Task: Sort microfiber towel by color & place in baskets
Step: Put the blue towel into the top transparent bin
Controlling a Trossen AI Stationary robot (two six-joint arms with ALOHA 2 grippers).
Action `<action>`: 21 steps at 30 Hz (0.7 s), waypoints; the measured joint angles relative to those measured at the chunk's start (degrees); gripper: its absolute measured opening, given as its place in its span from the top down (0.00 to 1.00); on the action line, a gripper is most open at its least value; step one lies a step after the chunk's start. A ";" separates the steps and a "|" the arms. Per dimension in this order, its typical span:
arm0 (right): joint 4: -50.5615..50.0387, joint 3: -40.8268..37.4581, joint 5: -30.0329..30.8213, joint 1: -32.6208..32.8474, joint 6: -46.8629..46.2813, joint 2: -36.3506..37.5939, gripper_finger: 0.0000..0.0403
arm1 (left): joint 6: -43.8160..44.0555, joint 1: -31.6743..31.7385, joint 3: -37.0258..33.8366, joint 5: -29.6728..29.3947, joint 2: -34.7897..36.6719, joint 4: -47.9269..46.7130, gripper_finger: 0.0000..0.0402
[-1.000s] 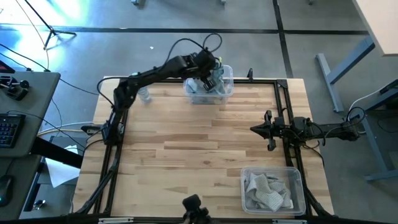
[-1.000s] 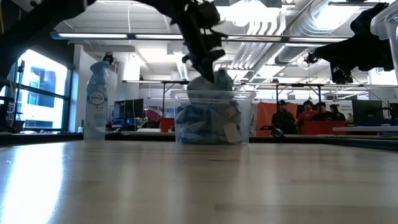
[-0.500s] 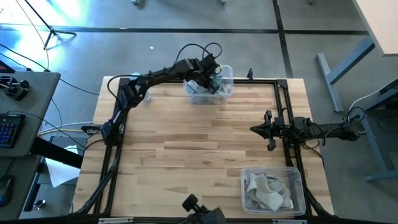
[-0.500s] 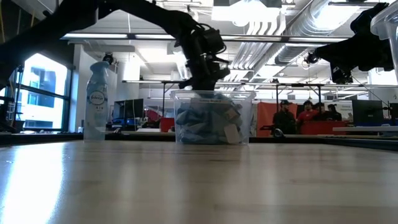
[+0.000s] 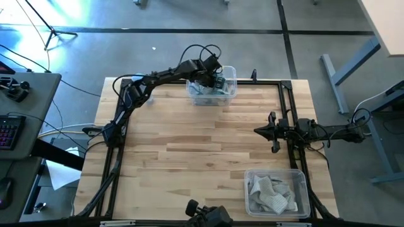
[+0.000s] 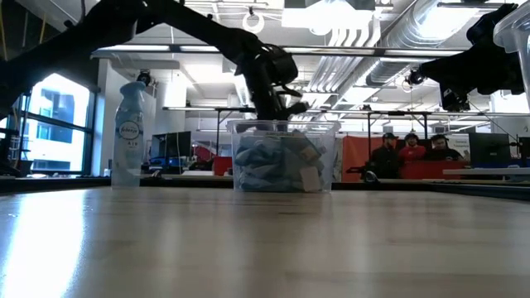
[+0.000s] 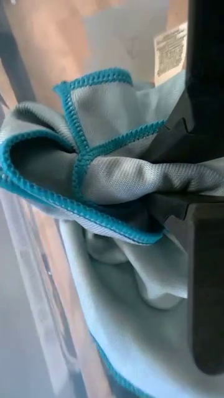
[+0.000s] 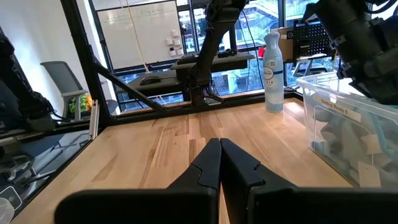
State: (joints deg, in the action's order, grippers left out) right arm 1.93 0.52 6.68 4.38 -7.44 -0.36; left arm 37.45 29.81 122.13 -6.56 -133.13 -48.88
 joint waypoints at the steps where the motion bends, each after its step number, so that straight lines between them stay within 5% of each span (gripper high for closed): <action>1: 0.00 0.01 0.00 -0.01 -0.01 0.01 1.00 | 0.00 -0.19 0.00 0.01 -0.20 0.59 0.88; 21: -0.02 0.00 0.00 -0.01 -0.01 0.00 1.00 | 1.40 -0.64 0.00 4.84 -4.02 5.17 0.83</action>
State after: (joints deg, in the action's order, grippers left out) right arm 1.91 0.52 6.68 4.37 -7.46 -0.36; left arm 38.85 29.17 122.13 -1.72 -137.14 -43.71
